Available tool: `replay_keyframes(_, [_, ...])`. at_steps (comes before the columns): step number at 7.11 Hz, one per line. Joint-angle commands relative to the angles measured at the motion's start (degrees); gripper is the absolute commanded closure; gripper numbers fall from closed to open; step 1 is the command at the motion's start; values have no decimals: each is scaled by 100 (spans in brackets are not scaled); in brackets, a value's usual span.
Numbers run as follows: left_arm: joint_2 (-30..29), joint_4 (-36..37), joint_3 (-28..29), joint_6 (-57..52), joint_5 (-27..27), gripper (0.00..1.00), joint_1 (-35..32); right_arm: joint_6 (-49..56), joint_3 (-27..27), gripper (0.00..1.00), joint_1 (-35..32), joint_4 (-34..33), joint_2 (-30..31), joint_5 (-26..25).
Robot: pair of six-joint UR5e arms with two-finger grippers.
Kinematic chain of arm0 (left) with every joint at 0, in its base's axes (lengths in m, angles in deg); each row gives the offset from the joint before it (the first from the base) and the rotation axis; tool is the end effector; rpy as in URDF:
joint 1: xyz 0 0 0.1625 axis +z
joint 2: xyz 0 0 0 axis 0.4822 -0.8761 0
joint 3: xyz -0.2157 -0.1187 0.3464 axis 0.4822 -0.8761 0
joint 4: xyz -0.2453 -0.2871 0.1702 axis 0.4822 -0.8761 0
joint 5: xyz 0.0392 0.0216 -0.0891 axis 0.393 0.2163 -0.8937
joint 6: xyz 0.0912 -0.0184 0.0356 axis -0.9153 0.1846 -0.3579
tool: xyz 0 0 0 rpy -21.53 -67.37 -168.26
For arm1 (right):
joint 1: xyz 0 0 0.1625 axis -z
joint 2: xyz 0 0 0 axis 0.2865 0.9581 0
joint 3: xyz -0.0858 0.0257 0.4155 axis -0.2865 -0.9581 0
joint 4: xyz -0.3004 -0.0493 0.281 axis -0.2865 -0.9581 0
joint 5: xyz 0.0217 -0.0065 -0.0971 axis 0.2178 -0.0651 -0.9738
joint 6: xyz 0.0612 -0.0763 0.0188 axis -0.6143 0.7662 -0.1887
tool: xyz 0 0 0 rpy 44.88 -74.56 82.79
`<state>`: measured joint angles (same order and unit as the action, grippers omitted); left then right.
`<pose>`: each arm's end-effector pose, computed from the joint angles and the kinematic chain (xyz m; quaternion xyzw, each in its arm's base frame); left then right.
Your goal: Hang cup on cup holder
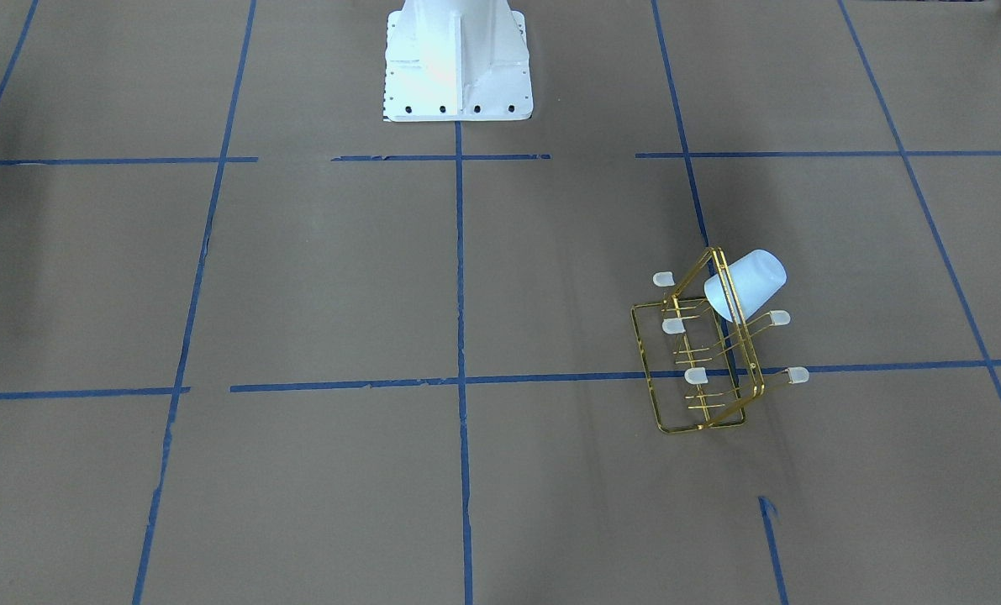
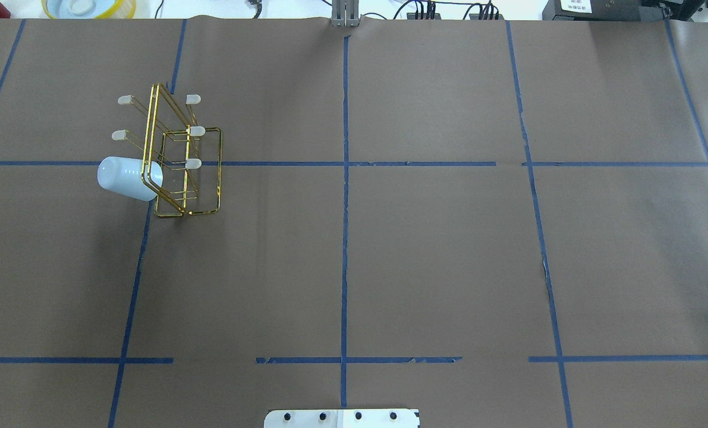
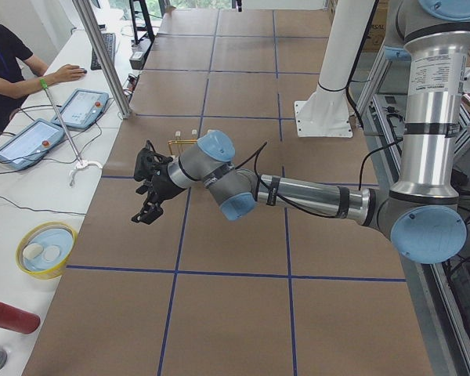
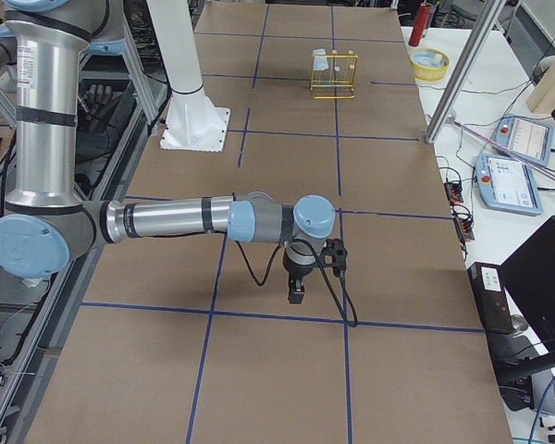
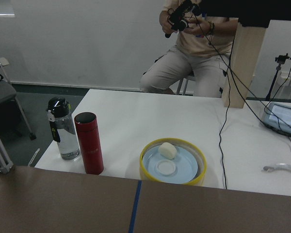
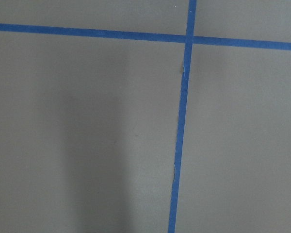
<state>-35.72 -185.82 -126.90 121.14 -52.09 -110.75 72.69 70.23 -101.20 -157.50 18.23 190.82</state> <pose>-0.0322 -0.5376 0.5118 0.3493 0.2814 -0.1850 0.8744 0.0209 -0.4457 0.6173 -0.0334 -0.3796 -0.0453 0.9235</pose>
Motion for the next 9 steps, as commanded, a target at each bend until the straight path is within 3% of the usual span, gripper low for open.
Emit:
replay_keyframes(1, [-39, 1648, -137, -1418, -511, 0, -104, 0, 0, 0, 0, 7, 0, 0])
replay_keyframes(5, [74, 3418, 73, -3854, -2118, 0, -665, 0, 0, 0, 0, 7, 0, 0])
replay_keyframes(6, [205, 3647, 161, -4363, -2444, 0, -797, 0, 0, 0, 0, -1, 0, 0])
replay_keyframes(9, [330, 3667, 258, -4448, -2779, 0, -816, 0, 0, 0, 0, -1, 0, 0])
